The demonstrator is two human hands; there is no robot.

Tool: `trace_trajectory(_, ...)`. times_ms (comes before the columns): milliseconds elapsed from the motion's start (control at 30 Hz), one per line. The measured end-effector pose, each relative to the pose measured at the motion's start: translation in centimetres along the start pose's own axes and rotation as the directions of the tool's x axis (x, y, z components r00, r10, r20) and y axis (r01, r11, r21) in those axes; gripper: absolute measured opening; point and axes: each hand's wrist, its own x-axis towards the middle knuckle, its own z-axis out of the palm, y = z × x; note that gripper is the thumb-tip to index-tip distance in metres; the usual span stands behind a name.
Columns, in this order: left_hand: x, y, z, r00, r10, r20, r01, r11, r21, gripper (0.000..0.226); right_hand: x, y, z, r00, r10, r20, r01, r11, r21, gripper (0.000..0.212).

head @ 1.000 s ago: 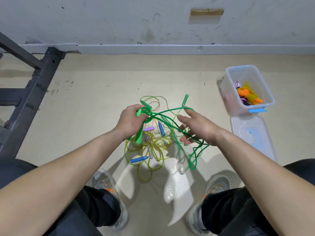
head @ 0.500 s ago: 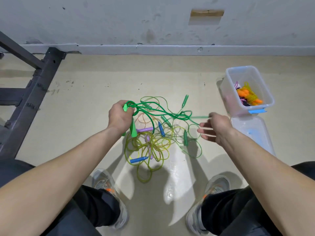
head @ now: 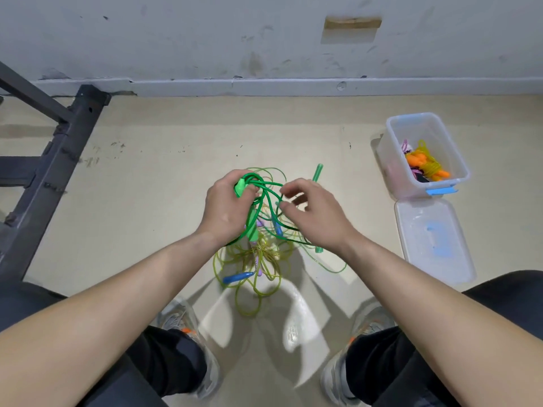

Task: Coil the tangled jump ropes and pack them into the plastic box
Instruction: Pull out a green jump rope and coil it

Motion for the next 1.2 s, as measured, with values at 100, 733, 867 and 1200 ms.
trace_trajectory(100, -0.8, 0.9, 0.4, 1.0, 0.007, 0.018, -0.006, 0.999, -0.039, 0.024, -0.2, -0.3, 0.9, 0.994, 0.103, 0.023, -0.105, 0.992, 0.07, 0.022)
trace_trajectory(733, 4.1, -6.0, -3.5, 0.9, -0.381, -0.213, 0.397, 0.917, 0.038, 0.018, 0.5, 1.5, -3.4, 0.924, 0.293, -0.245, -0.257, 0.951, 0.169, 0.039)
trace_trajectory(867, 4.6, -5.1, -4.3, 0.906, -0.372, -0.203, 0.378, 0.926, -0.009, 0.016, 0.9, 5.8, -5.7, 0.872, 0.436, -0.222, -0.484, 0.837, -0.255, 0.032)
trace_trajectory(1200, 0.7, 2.2, -0.8, 0.966, -0.002, 0.259, 0.043, 0.987, -0.154, 0.023, 0.4, -0.3, -2.1, 0.991, -0.131, 0.028, 0.134, 0.965, -0.225, 0.078)
